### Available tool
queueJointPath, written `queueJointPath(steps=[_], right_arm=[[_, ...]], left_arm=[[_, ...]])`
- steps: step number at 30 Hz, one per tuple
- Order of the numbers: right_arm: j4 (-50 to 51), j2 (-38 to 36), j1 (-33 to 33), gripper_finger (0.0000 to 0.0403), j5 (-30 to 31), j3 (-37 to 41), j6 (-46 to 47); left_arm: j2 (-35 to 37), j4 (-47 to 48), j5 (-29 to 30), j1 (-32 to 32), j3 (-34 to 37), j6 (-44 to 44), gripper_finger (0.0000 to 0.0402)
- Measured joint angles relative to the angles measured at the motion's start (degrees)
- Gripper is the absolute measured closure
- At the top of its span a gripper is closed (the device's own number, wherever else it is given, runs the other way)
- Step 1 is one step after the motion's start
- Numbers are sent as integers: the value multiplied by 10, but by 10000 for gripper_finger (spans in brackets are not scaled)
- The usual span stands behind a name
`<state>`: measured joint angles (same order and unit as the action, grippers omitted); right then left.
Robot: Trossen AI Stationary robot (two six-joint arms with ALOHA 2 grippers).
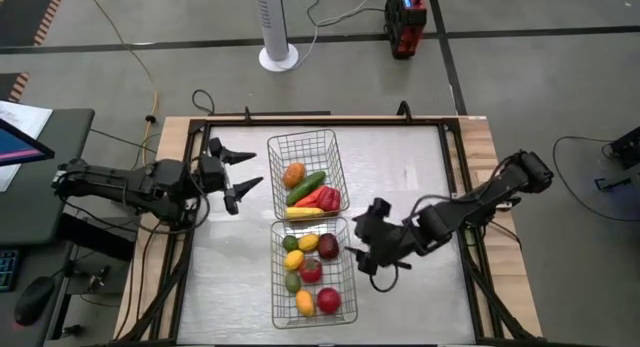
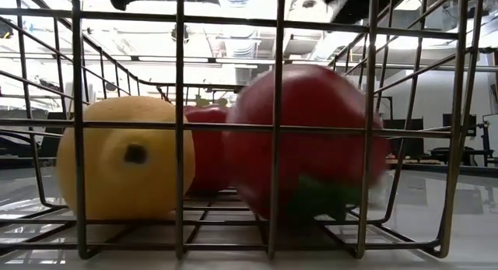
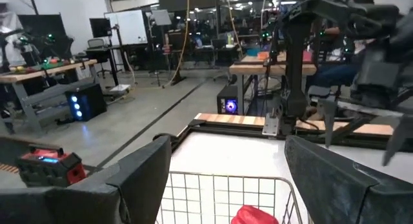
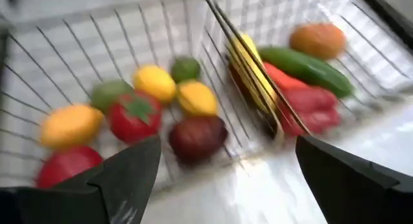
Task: Sort produce into baskets
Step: Return to Home Position
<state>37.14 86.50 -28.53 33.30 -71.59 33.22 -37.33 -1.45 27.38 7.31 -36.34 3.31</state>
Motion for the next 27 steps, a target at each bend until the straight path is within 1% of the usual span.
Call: queueJointPath(steps=[2, 4, 6, 8, 10, 13, 16, 19, 22, 27], right_arm=[[20, -1, -11, 17, 11, 17, 23], [12, -5, -16, 17, 7, 45, 42], [-17, -7, -17, 17, -2, 80, 51], [-55, -13, -17, 17, -10, 120, 58], [-101, -22, -19, 17, -17, 162, 56], [-192, -39, -28, 17, -29, 227, 35], [-271, -65, -37, 17, -35, 289, 20], [-299, -102, -37, 17, -35, 343, 19], [-301, -152, -25, 17, -31, 386, 17], [-298, -264, 4, 17, -14, 438, -23]], left_arm=[[7, 6, -12, 2, 0, 2, 110], [10, -1, -40, 9, 0, 14, 110], [10, -25, -51, 21, 0, 27, 110], [10, -62, -46, 37, 8, 40, 110], [10, -111, -21, 52, 26, 62, 110], [10, -157, 29, 69, 47, 83, 110], [11, -181, 80, 76, 56, 98, 110], [14, -180, 121, 77, 57, 100, 110], [15, -165, 143, 77, 57, 96, 110], [15, -84, 159, 77, 57, 75, 110]])
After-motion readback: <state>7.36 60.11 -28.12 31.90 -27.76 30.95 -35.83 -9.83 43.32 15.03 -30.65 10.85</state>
